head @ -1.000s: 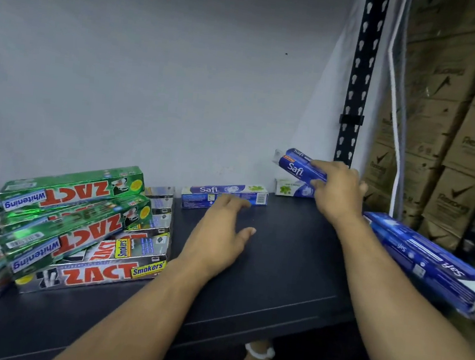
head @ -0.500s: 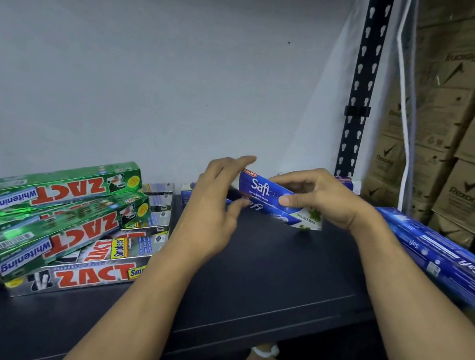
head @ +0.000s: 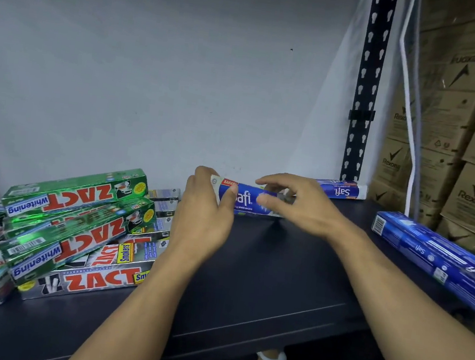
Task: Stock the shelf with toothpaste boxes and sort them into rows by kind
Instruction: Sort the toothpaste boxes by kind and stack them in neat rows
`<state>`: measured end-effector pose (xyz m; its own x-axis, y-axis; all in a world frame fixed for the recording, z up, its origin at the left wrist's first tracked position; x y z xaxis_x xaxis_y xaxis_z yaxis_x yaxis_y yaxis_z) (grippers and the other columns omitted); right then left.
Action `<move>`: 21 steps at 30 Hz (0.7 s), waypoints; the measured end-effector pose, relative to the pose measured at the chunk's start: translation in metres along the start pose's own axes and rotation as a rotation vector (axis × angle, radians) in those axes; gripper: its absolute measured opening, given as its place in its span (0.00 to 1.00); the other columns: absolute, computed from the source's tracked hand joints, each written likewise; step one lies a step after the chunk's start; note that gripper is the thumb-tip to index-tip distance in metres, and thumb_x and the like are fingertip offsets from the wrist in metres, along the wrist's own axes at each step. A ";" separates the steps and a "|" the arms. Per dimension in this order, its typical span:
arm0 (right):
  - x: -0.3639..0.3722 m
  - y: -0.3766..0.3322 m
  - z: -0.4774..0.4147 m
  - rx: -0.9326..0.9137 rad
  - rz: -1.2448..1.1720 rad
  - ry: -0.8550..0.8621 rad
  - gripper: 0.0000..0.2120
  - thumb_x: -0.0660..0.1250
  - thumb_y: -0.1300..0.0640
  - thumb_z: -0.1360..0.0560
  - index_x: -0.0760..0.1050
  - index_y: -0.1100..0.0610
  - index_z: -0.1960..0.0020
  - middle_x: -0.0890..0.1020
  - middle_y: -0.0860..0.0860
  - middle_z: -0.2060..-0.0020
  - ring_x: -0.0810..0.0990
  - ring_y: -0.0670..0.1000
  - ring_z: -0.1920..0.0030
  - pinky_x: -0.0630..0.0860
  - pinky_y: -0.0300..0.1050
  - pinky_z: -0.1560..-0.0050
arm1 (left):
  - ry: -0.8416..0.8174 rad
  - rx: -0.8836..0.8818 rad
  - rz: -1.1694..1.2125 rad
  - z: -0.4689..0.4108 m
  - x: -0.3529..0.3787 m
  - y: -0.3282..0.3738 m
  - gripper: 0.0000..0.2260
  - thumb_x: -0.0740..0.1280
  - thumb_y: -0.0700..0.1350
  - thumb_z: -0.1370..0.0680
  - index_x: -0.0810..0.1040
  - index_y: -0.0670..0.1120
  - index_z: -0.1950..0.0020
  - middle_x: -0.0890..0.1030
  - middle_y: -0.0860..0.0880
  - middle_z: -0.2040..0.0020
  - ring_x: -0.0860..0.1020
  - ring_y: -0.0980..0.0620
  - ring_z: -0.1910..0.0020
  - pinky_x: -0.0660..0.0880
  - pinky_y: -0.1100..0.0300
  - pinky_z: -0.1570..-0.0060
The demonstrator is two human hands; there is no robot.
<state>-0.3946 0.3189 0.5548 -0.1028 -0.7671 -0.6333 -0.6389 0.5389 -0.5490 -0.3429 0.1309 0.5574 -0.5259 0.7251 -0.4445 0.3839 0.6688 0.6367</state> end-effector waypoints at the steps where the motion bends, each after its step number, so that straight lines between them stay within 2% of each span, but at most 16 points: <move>1: 0.007 -0.001 -0.001 -0.022 0.085 -0.027 0.23 0.71 0.34 0.29 0.77 0.41 0.37 0.80 0.39 0.46 0.76 0.38 0.44 0.72 0.37 0.44 | -0.004 -0.044 -0.002 -0.001 0.001 -0.004 0.14 0.65 0.55 0.20 0.66 0.52 0.41 0.77 0.47 0.45 0.79 0.47 0.48 0.80 0.45 0.52; 3: 0.021 -0.002 -0.001 -0.073 0.246 -0.073 0.30 0.71 0.31 0.33 0.73 0.40 0.35 0.76 0.37 0.44 0.73 0.41 0.42 0.70 0.42 0.39 | -0.025 -0.130 -0.007 -0.002 0.001 -0.012 0.16 0.65 0.56 0.20 0.66 0.49 0.39 0.78 0.46 0.44 0.80 0.46 0.48 0.79 0.44 0.51; 4: 0.025 -0.002 -0.002 -0.101 0.297 -0.080 0.31 0.72 0.32 0.33 0.71 0.41 0.33 0.75 0.38 0.44 0.72 0.43 0.42 0.70 0.44 0.38 | -0.045 -0.167 0.001 -0.003 0.001 -0.014 0.16 0.65 0.55 0.20 0.66 0.48 0.39 0.79 0.46 0.44 0.80 0.46 0.48 0.79 0.46 0.51; 7: 0.026 -0.003 -0.003 -0.160 0.358 -0.050 0.28 0.72 0.39 0.29 0.69 0.44 0.32 0.75 0.42 0.43 0.72 0.46 0.42 0.71 0.50 0.37 | -0.146 -0.223 -0.008 -0.002 0.003 -0.014 0.18 0.66 0.56 0.20 0.66 0.47 0.38 0.77 0.45 0.41 0.79 0.48 0.46 0.78 0.53 0.54; 10: 0.027 0.002 -0.004 -0.169 0.362 -0.070 0.28 0.70 0.39 0.26 0.69 0.42 0.28 0.76 0.42 0.42 0.72 0.46 0.41 0.70 0.50 0.36 | -0.270 -0.140 -0.205 0.001 -0.006 -0.006 0.21 0.65 0.57 0.20 0.67 0.47 0.33 0.69 0.47 0.38 0.76 0.49 0.43 0.71 0.58 0.51; 12: 0.030 0.009 -0.005 -0.164 0.384 -0.093 0.28 0.68 0.38 0.25 0.67 0.40 0.26 0.77 0.42 0.42 0.72 0.47 0.40 0.68 0.50 0.35 | -0.295 -0.040 -0.330 0.006 -0.022 -0.002 0.23 0.65 0.59 0.20 0.67 0.49 0.29 0.66 0.49 0.34 0.76 0.50 0.43 0.72 0.57 0.46; 15: 0.036 0.015 -0.007 -0.159 0.417 -0.121 0.26 0.67 0.39 0.24 0.68 0.37 0.27 0.78 0.43 0.40 0.73 0.49 0.38 0.65 0.53 0.31 | -0.265 0.049 -0.422 0.014 -0.050 -0.013 0.17 0.65 0.57 0.20 0.74 0.51 0.35 0.71 0.50 0.35 0.75 0.51 0.39 0.72 0.56 0.41; 18: 0.040 0.017 -0.008 -0.154 0.421 -0.139 0.21 0.69 0.41 0.24 0.73 0.36 0.31 0.80 0.44 0.44 0.74 0.50 0.40 0.65 0.56 0.31 | -0.275 0.107 -0.424 0.024 -0.061 -0.024 0.08 0.65 0.48 0.19 0.77 0.53 0.41 0.75 0.54 0.38 0.74 0.55 0.39 0.66 0.64 0.44; 21: 0.043 0.020 -0.008 -0.138 0.389 -0.148 0.20 0.70 0.42 0.25 0.74 0.36 0.33 0.80 0.43 0.45 0.75 0.50 0.41 0.66 0.56 0.33 | -0.265 0.085 -0.384 0.029 -0.067 -0.030 0.11 0.63 0.43 0.18 0.78 0.52 0.38 0.78 0.58 0.45 0.75 0.60 0.50 0.68 0.65 0.52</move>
<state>-0.4178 0.2935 0.5210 -0.2520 -0.4526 -0.8553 -0.6712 0.7184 -0.1825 -0.2979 0.0670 0.5495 -0.4344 0.4326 -0.7901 0.2661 0.8996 0.3463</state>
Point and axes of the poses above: each hand's wrist, its own z-axis away from the middle knuckle, its own x-axis out of the palm, y = z × x, the point moved 10 cm from there along -z, towards the middle knuckle
